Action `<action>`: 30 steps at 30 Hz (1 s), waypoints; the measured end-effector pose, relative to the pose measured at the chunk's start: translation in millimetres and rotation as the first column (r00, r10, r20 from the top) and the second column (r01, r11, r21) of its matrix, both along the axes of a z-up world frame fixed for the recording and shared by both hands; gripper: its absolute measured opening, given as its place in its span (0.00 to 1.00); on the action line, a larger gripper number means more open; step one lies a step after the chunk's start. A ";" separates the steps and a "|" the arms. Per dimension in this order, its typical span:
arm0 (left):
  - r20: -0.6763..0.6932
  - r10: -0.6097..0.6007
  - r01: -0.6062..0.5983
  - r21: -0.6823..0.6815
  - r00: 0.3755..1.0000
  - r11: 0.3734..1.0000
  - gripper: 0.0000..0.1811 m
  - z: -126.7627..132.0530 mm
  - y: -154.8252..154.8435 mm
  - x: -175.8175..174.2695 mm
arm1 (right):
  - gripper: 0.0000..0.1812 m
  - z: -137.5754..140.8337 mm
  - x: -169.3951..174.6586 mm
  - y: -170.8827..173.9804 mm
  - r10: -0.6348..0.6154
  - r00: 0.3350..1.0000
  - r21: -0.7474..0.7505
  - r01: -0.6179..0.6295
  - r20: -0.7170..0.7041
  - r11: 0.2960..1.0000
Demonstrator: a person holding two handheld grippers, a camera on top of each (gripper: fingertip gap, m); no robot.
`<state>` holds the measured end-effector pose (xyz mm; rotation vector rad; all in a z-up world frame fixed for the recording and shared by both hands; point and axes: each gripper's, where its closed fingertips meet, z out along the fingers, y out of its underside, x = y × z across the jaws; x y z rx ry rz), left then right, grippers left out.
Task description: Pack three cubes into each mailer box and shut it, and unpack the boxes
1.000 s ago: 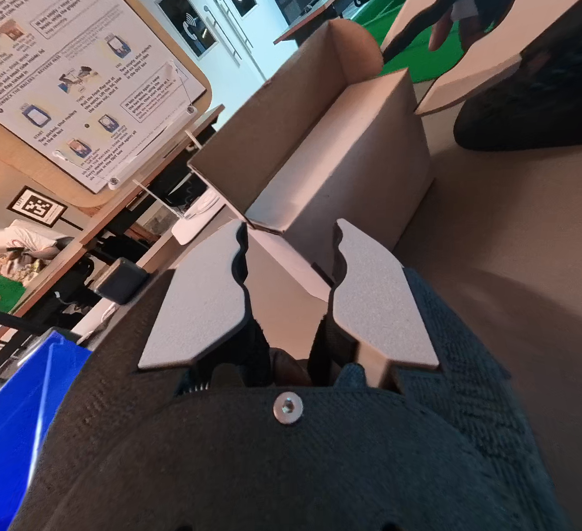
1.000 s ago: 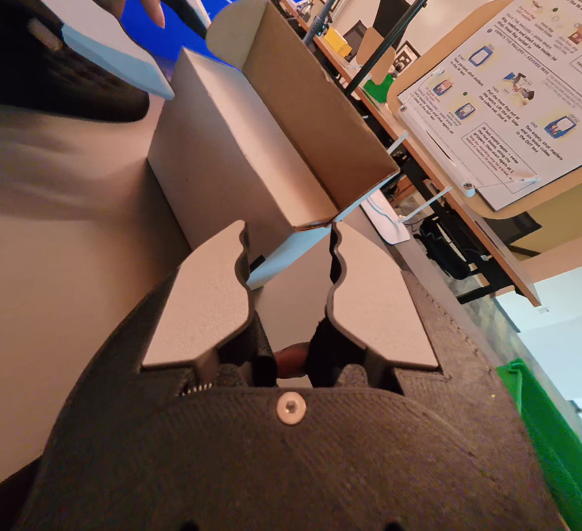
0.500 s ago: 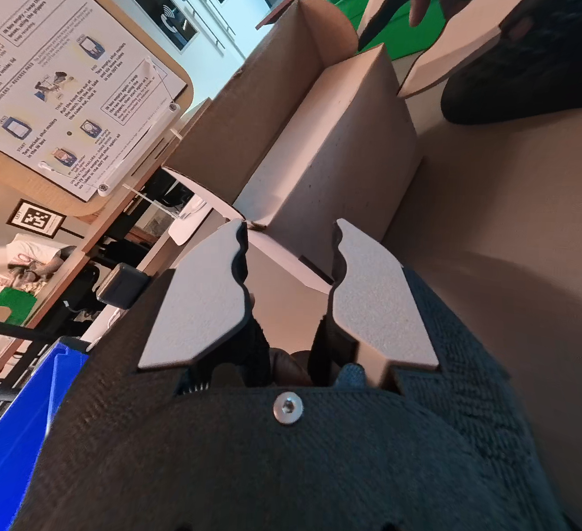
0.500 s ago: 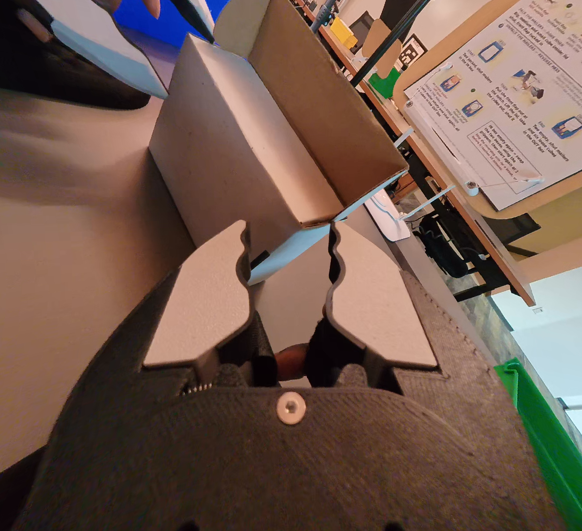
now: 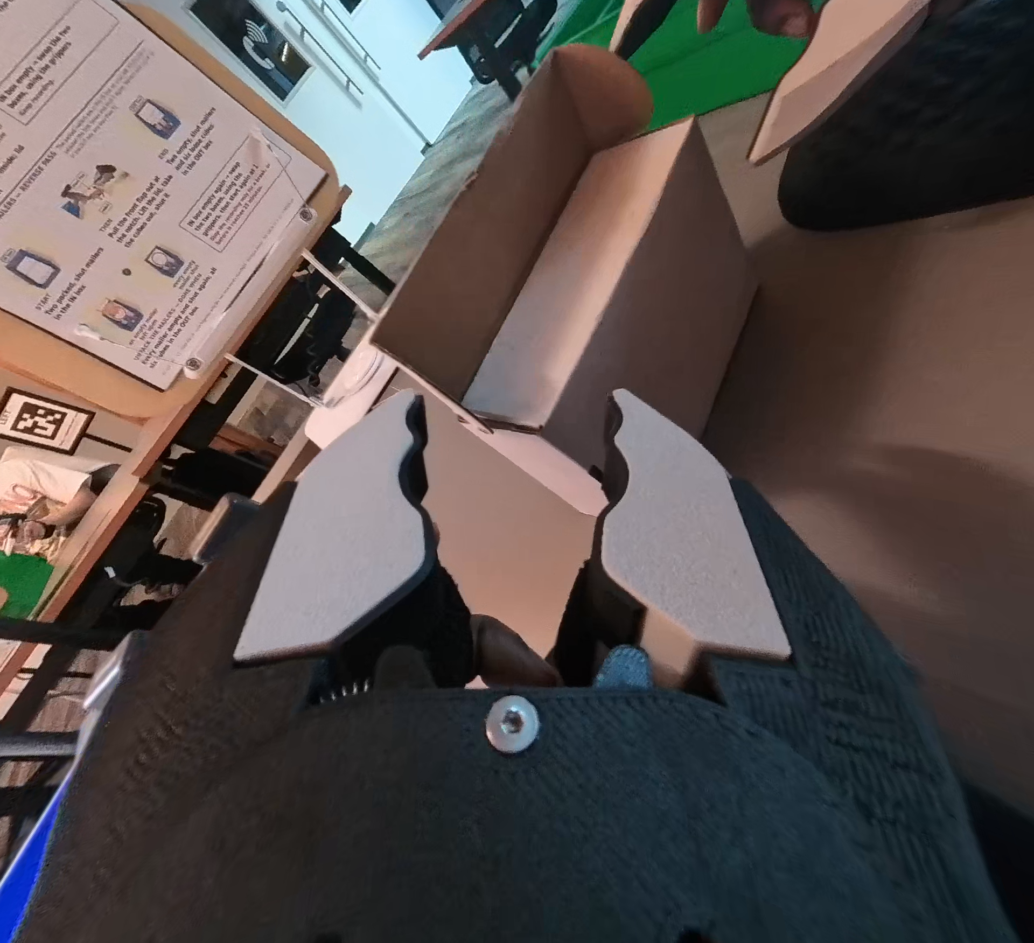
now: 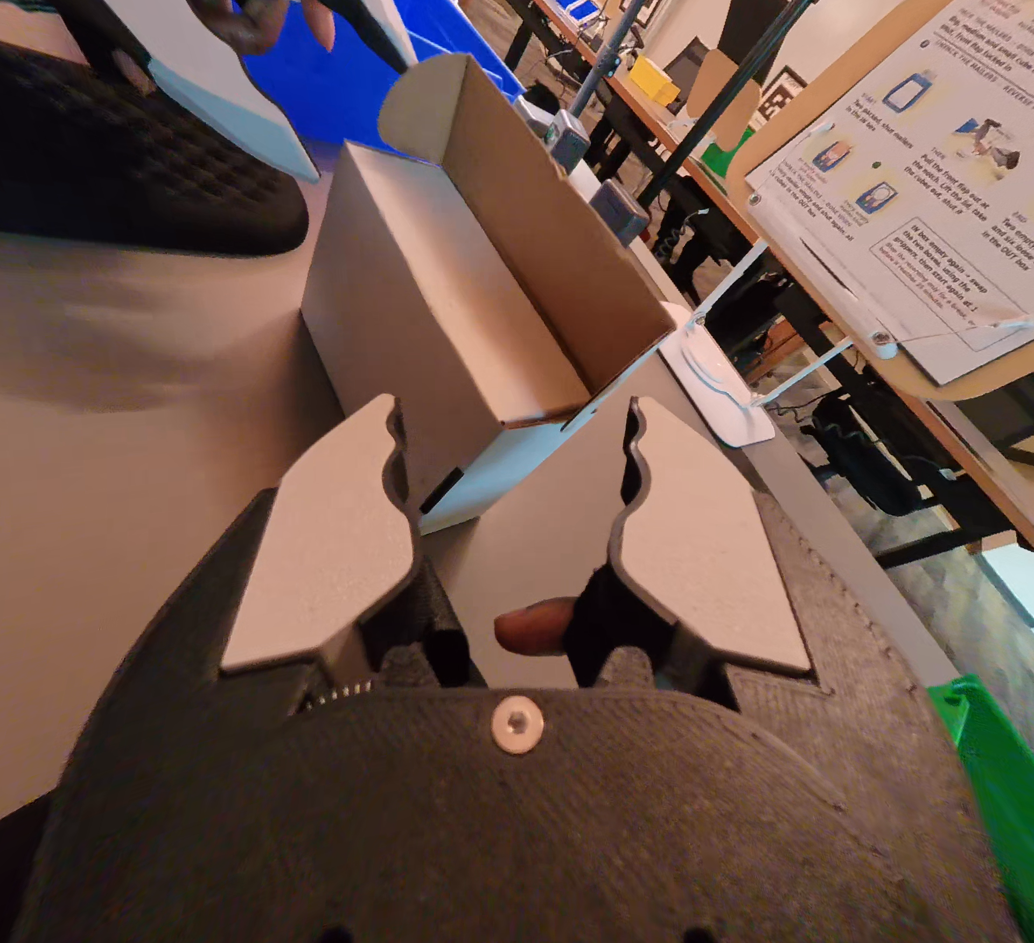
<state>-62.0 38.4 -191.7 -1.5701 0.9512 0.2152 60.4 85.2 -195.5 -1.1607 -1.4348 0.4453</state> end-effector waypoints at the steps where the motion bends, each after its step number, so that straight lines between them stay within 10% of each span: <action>1: 0.005 -0.003 0.003 -0.006 1.000 1.000 0.34 0.8 0.2 1.0 | 0.42 0.9 -0.6 0.0 0.006 1.000 -0.007 -0.005 0.008 1.000; 30: -0.129 0.031 -0.035 -0.028 0.991 0.999 0.33 -28.7 -4.8 5.0 | 0.40 -29.1 -4.3 -3.2 -0.065 0.975 0.081 0.048 0.212 0.996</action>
